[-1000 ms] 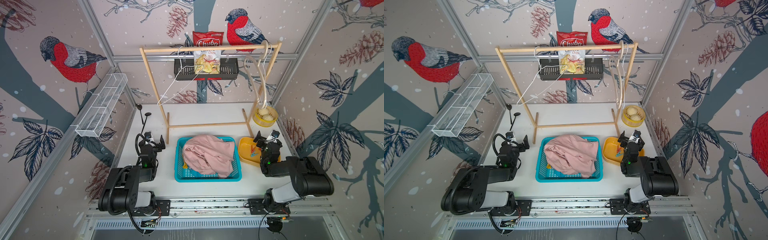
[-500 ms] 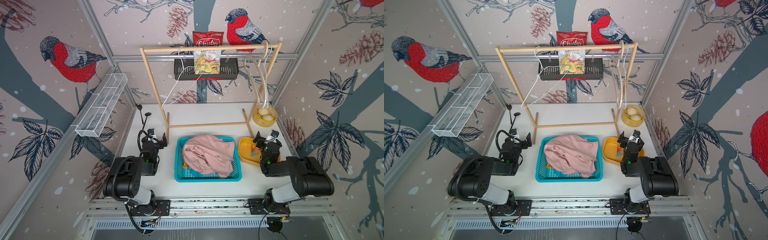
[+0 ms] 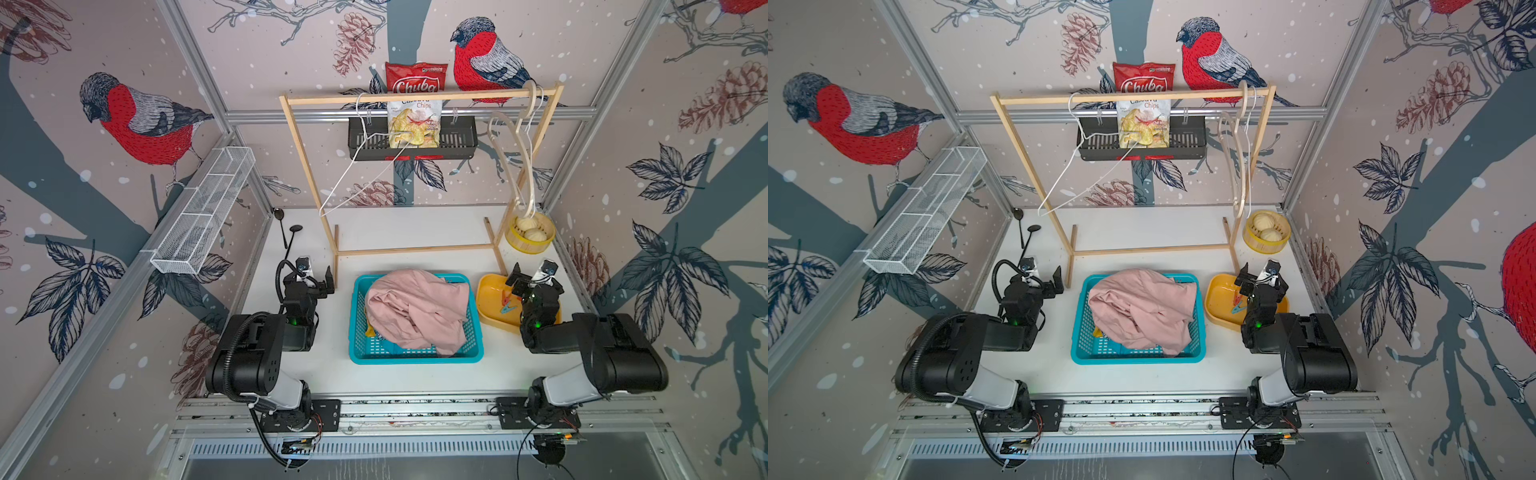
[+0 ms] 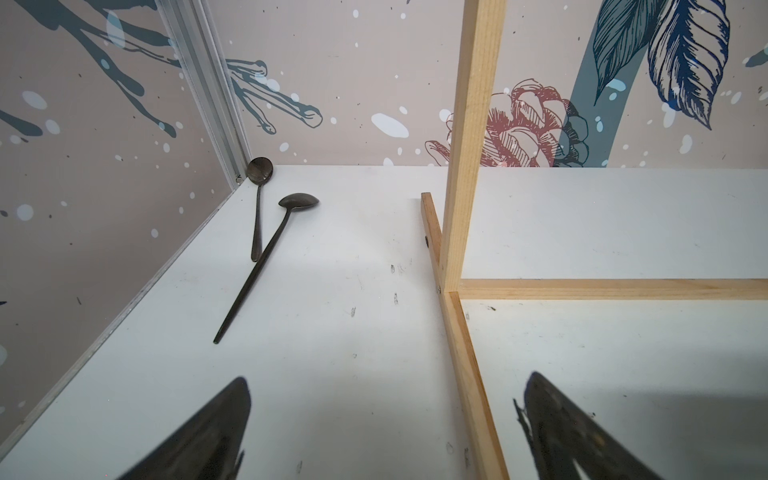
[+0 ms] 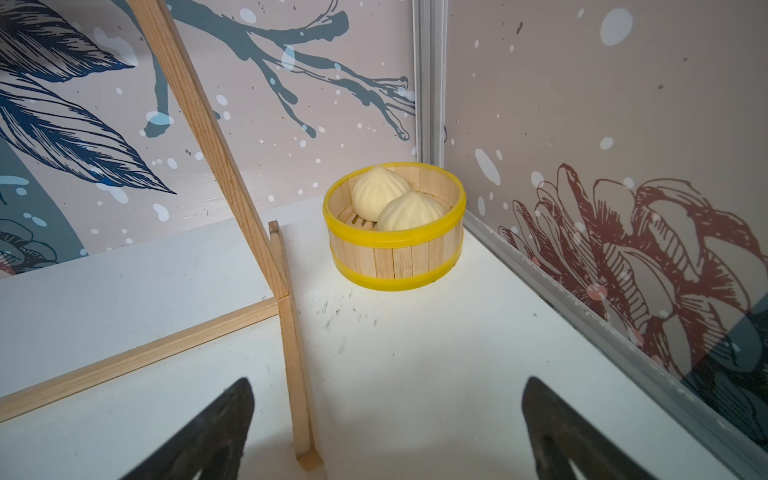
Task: Remove the clothespins securing t-shirts to the hanger
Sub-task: Reset both arms
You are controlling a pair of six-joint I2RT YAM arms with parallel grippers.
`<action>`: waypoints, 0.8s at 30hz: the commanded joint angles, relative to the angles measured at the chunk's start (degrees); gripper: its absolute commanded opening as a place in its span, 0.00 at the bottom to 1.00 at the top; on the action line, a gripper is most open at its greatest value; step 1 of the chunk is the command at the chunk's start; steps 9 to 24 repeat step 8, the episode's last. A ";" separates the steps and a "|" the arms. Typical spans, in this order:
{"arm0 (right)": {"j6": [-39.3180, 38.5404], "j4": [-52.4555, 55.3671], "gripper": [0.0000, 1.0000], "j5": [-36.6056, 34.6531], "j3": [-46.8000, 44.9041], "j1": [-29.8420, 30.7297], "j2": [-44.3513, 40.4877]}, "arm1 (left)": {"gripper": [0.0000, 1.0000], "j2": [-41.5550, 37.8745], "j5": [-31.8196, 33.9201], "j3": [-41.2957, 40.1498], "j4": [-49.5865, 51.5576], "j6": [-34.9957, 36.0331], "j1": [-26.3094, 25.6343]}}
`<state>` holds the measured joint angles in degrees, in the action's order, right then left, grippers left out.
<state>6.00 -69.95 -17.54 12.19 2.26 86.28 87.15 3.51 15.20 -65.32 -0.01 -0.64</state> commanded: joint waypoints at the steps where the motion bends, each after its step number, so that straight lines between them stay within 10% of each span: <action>1: 0.33 -0.62 1.00 0.39 0.30 0.01 -0.12 | 0.99 -0.14 0.45 0.18 -1.91 0.01 -0.06; 24: 0.15 -0.80 1.00 0.14 0.21 0.22 -0.10 | 0.99 -0.15 0.45 0.17 -1.85 0.01 -0.01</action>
